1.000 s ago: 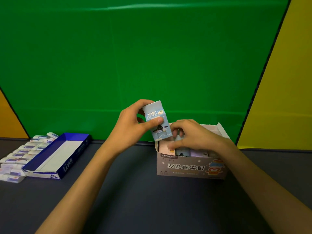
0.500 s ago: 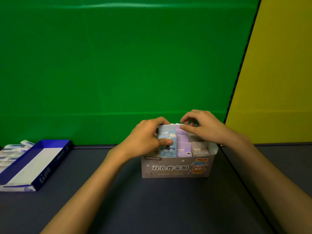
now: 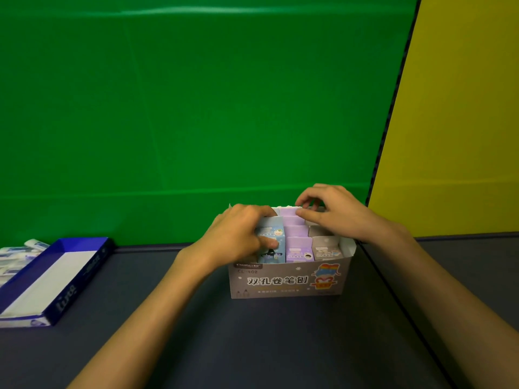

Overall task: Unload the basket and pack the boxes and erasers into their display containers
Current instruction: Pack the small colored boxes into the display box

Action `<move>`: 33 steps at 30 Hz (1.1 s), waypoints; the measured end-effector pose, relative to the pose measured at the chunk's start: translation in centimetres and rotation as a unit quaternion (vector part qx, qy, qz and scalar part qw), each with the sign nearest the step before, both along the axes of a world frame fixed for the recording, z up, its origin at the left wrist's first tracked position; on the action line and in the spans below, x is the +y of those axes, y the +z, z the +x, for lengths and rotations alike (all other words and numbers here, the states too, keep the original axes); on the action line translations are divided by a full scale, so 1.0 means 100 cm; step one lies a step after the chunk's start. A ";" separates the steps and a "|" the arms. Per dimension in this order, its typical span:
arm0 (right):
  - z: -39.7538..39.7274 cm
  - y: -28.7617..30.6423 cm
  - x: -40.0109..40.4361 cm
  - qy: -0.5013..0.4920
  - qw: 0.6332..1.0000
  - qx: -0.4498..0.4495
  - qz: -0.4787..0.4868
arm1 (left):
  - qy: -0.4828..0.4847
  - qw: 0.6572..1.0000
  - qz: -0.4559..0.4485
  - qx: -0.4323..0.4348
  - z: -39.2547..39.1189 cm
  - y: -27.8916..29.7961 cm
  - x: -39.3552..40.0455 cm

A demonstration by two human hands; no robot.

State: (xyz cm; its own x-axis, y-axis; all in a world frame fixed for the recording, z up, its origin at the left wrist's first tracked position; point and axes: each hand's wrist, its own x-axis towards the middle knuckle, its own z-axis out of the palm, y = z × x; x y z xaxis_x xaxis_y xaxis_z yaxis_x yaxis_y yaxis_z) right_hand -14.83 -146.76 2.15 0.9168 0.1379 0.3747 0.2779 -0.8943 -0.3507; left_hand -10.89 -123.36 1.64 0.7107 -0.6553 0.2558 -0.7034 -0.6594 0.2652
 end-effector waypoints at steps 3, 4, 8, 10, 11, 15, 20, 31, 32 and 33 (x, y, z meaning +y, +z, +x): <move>0.001 -0.001 0.000 0.001 1.000 0.000 -0.002 | 0.008 0.999 0.035 -0.035 -0.003 -0.006 -0.006; 0.002 -0.002 -0.001 0.001 1.000 -0.002 -0.003 | 0.007 0.998 0.046 -0.044 -0.003 -0.008 -0.007; 0.002 -0.005 -0.001 0.000 1.000 -0.001 -0.006 | 0.002 0.995 0.081 -0.055 -0.005 -0.016 -0.013; 0.002 -0.007 -0.001 -0.002 1.000 0.001 -0.011 | 0.010 0.995 0.083 -0.048 -0.003 -0.017 -0.014; 0.002 -0.007 -0.001 -0.004 1.000 0.003 -0.012 | 0.015 0.995 0.088 -0.048 -0.002 -0.016 -0.015; 0.003 -0.009 -0.002 -0.006 1.000 0.011 -0.016 | 0.030 0.993 0.101 -0.045 0.000 -0.015 -0.021; 0.004 -0.011 0.003 -0.003 1.000 0.017 -0.024 | 0.022 0.993 0.106 -0.049 0.001 -0.018 -0.022; 0.006 0.003 0.021 -0.002 0.998 -0.030 -0.058 | 0.072 0.994 -0.018 -0.079 -0.008 0.008 0.001; 0.005 0.005 0.023 -0.001 0.998 -0.038 -0.057 | 0.086 0.992 -0.028 -0.090 -0.009 0.012 0.007; 0.005 0.006 0.025 0.003 0.998 -0.042 -0.055 | 0.102 0.989 -0.029 -0.099 -0.009 0.016 0.012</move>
State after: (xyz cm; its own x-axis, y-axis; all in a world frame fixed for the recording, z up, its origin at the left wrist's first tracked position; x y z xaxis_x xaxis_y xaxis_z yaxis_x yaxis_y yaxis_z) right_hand -14.38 -144.30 2.74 0.8817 0.1872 0.4330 0.3073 -0.9244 -0.2261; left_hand -11.79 -122.12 3.23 0.7584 -0.4840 0.4365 -0.5999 -0.7802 0.1773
